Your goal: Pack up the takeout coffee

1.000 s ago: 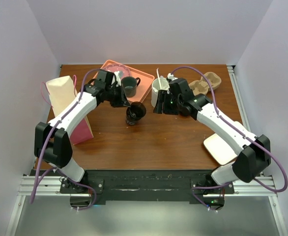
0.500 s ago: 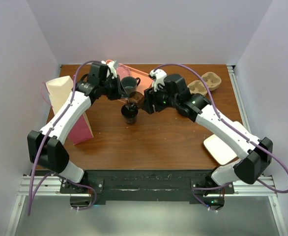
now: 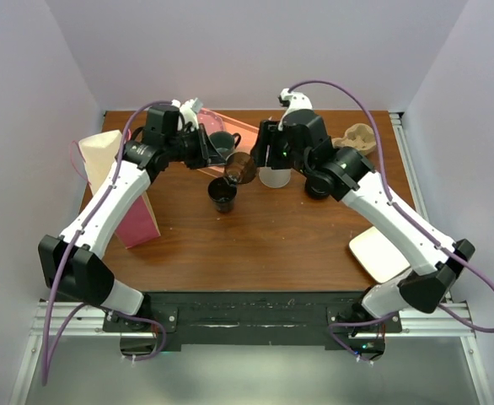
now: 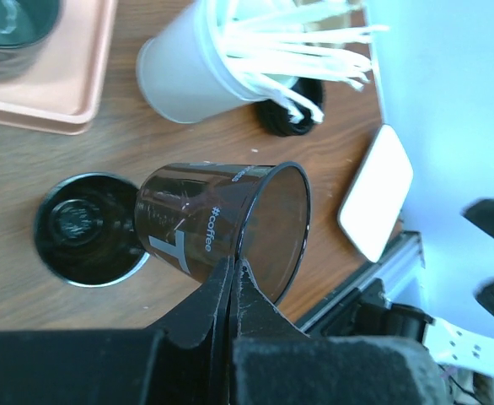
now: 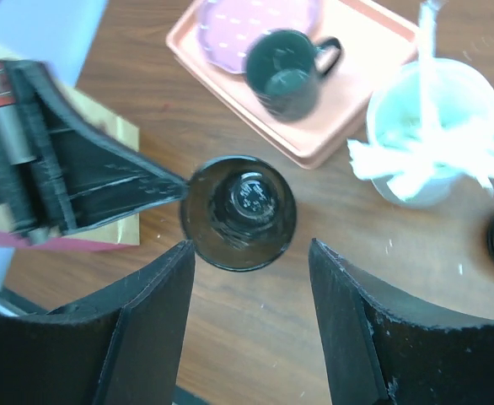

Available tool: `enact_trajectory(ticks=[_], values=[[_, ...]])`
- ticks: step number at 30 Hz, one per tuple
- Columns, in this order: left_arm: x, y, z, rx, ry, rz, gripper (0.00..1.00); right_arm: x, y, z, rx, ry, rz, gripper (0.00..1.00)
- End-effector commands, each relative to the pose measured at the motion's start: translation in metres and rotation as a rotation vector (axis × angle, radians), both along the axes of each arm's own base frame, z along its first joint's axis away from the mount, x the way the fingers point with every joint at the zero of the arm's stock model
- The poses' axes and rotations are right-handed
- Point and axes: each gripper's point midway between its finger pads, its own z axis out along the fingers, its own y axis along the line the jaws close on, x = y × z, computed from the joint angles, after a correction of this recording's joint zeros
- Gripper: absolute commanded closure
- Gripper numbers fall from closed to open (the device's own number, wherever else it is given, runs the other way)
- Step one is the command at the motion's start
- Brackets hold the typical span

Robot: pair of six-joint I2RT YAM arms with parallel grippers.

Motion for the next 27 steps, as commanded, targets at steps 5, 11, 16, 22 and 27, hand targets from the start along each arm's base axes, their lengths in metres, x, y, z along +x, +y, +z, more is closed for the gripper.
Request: enact_trajectory(ticks=[5, 11, 16, 22, 27], values=[[-0.030, -0.036, 0.039, -0.178, -0.071, -0.173, 1.00, -0.022, -0.058, 0.012, 0.032, 0.029, -0.226, 0.39], [-0.057, -0.060, 0.001, -0.168, -0.015, -0.242, 1.00, -0.037, -0.080, -0.003, 0.041, 0.070, -0.307, 0.39], [-0.090, -0.079, -0.053, -0.162, 0.084, -0.287, 1.00, -0.046, -0.092, 0.006, 0.081, 0.051, -0.330, 0.39], [-0.100, -0.085, -0.089, -0.159, 0.135, -0.283, 1.00, -0.053, -0.099, 0.003, 0.053, 0.070, -0.331, 0.37], [-0.105, -0.087, -0.114, -0.156, 0.170, -0.292, 1.00, -0.057, -0.100, -0.004, 0.040, 0.083, -0.324, 0.37]])
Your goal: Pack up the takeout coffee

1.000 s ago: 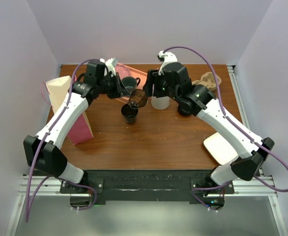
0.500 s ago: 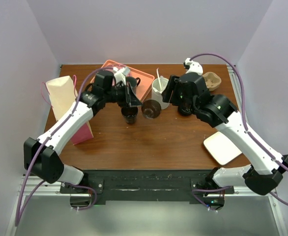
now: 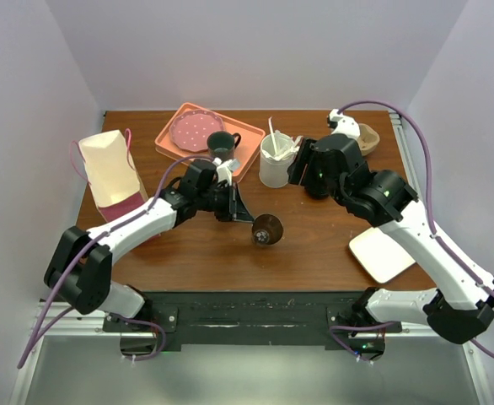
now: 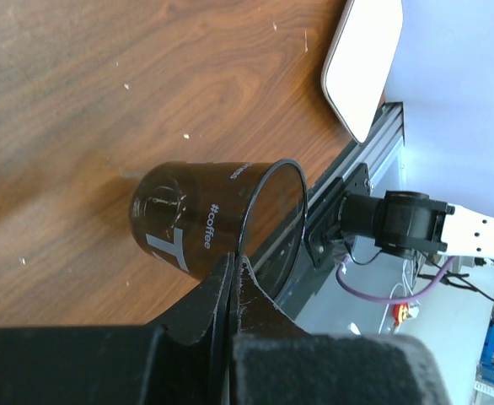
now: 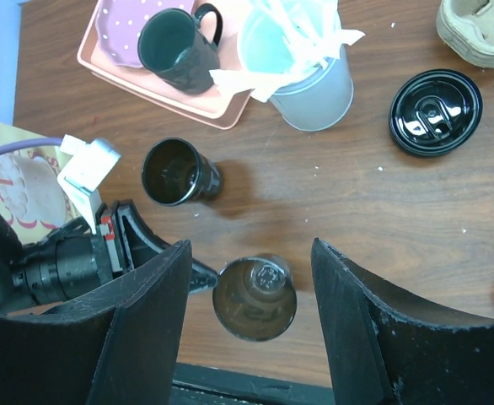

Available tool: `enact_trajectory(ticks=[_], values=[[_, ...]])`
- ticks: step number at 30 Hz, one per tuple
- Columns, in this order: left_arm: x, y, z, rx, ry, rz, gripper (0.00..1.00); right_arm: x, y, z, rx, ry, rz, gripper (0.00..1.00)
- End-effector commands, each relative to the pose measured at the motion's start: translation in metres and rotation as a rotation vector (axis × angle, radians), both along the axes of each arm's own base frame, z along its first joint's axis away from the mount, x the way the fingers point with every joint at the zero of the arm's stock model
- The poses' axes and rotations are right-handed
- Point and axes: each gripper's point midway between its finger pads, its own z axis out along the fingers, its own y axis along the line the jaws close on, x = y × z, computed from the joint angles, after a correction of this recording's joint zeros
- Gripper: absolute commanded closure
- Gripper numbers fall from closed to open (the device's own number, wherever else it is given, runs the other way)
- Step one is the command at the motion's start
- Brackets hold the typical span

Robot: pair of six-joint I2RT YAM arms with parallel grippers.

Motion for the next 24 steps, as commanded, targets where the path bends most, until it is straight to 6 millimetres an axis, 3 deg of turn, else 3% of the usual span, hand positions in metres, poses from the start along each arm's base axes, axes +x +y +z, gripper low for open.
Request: enact_trajectory(ticks=[1, 11, 14, 16, 19, 24], values=[[0.004, -0.010, -0.004, -0.061, -0.022, -0.006, 1.00, -0.004, -0.008, 0.002, 0.011, -0.006, -0.030, 0.37], [0.004, -0.007, -0.029, 0.000, 0.001, -0.014, 1.00, -0.004, -0.013, -0.009, -0.019, 0.023, -0.058, 0.37], [0.005, -0.005, -0.027, 0.027, -0.016, -0.020, 0.91, -0.002, -0.013, -0.011, -0.021, 0.023, -0.065, 0.37], [0.004, 0.000, -0.027, 0.061, -0.013, -0.018, 0.78, 0.001, -0.013, -0.014, -0.031, 0.021, -0.079, 0.37], [0.012, 0.007, -0.011, 0.102, -0.077, 0.003, 0.63, 0.006, -0.024, -0.024, -0.085, 0.021, -0.133, 0.37], [0.027, 0.025, 0.038, 0.186, -0.221, 0.058, 0.39, 0.021, -0.040, -0.034, -0.171, 0.048, -0.186, 0.36]])
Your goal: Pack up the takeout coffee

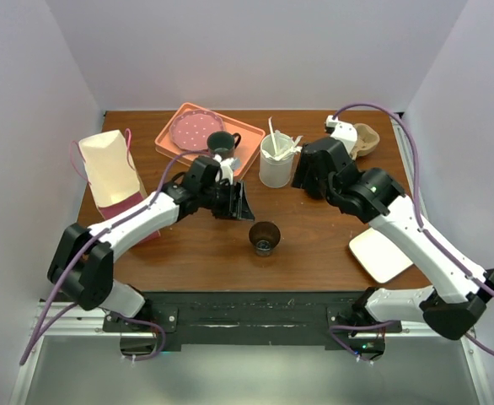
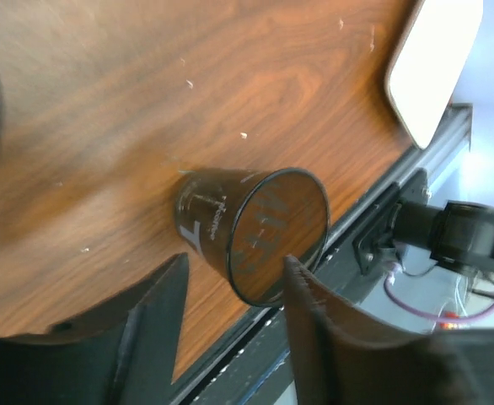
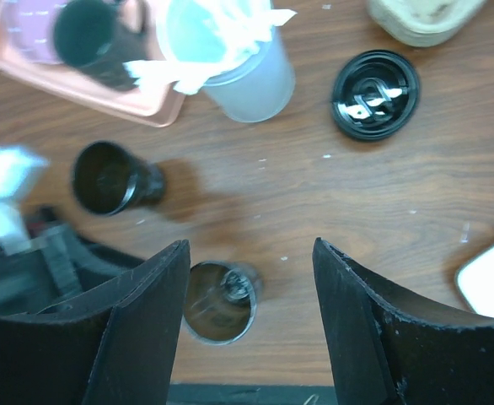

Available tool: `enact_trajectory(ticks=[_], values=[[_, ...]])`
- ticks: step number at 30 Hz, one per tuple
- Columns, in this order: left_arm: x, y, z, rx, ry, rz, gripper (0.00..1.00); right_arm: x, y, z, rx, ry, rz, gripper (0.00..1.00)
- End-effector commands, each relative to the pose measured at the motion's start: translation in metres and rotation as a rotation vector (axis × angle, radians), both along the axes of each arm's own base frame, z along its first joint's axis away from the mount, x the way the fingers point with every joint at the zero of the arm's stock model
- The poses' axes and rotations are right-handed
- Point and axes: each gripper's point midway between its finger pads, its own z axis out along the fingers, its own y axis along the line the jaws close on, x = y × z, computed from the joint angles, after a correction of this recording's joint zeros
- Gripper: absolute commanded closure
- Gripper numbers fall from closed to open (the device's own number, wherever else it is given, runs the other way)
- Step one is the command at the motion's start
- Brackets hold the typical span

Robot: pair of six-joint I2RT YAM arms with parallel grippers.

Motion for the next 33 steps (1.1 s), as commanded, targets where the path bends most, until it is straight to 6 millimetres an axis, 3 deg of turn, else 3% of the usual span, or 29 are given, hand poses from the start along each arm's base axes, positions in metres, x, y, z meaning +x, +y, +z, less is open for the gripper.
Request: enact_trajectory(ticks=[1, 3, 6, 11, 13, 14, 17, 22, 33], values=[[0.020, 0.018, 0.066, 0.063, -0.224, 0.050, 0.30, 0.019, -0.021, -0.009, -0.073, 0.011, -0.085, 0.37], [0.020, 0.023, 0.086, 0.053, -0.282, 0.059, 0.12, 0.034, -0.037, -0.022, -0.060, 0.054, -0.112, 0.38], [0.016, 0.029, 0.104, 0.046, -0.310, 0.075, 0.00, 0.051, -0.054, -0.047, -0.057, 0.103, -0.140, 0.39], [0.011, 0.048, 0.118, 0.093, -0.342, 0.123, 0.00, 0.077, -0.073, -0.075, -0.061, 0.163, -0.202, 0.44], [0.006, 0.057, 0.119, 0.114, -0.343, 0.141, 0.00, 0.089, -0.074, -0.096, -0.027, 0.202, -0.203, 0.46], [0.006, 0.062, 0.117, 0.131, -0.344, 0.160, 0.00, 0.095, -0.086, -0.105, -0.008, 0.218, -0.230, 0.47], [0.003, 0.071, 0.122, 0.141, -0.365, 0.191, 0.00, 0.111, -0.097, -0.131, 0.013, 0.260, -0.240, 0.50], [0.007, 0.082, 0.130, 0.175, -0.402, 0.235, 0.00, 0.135, -0.109, -0.165, -0.109, 0.336, -0.190, 0.52], [0.015, 0.092, 0.131, 0.246, -0.425, 0.259, 0.00, 0.153, -0.127, -0.200, -0.236, 0.420, -0.079, 0.59]])
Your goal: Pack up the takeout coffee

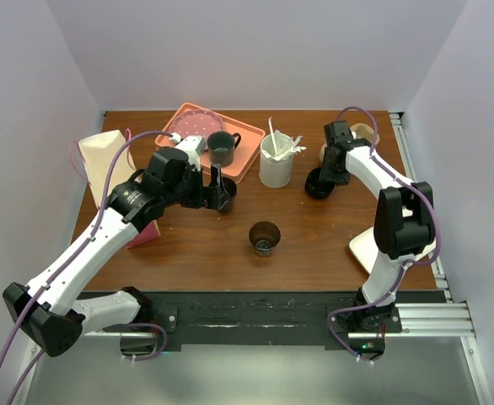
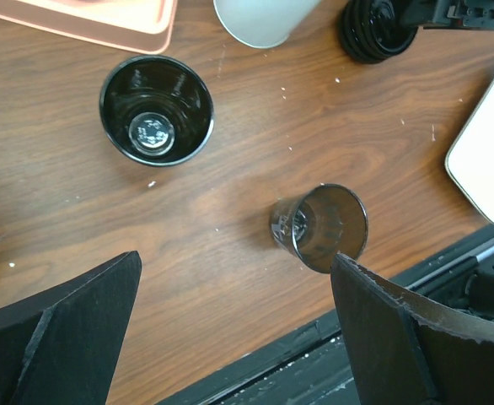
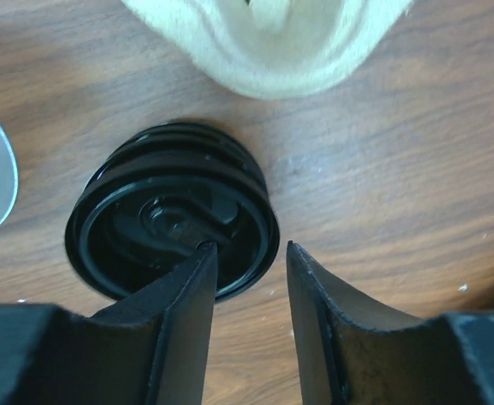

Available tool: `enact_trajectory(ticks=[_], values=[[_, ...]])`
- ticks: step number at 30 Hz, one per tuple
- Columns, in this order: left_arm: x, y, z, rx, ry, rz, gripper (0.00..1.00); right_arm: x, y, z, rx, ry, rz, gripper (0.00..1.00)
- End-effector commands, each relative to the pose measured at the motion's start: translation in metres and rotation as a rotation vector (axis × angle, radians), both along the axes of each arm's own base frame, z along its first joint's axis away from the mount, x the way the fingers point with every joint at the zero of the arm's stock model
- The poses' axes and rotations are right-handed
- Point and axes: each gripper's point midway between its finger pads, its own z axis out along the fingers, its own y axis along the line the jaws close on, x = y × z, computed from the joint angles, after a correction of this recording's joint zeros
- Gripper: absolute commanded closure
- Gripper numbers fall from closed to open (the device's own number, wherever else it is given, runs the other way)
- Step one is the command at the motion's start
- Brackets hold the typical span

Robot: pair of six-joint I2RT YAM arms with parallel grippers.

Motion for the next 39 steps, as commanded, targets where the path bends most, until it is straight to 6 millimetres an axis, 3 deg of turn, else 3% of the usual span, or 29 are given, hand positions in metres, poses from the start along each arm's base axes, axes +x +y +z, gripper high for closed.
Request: enact_trajectory(ticks=[1, 16, 30, 35, 39], values=[[0.010, 0.002, 0.016, 0.019, -0.059, 0.009, 0.00, 0.024, -0.005, 0.020, 0.008, -0.074, 0.060, 0.60], [0.010, -0.009, 0.015, -0.006, -0.034, -0.026, 0.00, 0.033, -0.007, 0.008, 0.027, -0.062, 0.118, 0.67], [0.012, -0.015, 0.015, -0.018, -0.030, -0.048, 0.00, 0.031, -0.008, 0.002, 0.023, -0.045, 0.162, 0.84], [0.012, -0.015, 0.018, -0.021, -0.033, -0.047, 0.01, 0.031, -0.007, 0.016, 0.024, -0.062, 0.183, 0.90], [0.013, -0.016, 0.026, -0.032, -0.046, -0.047, 0.01, 0.020, -0.007, 0.032, 0.031, -0.065, 0.196, 0.91]])
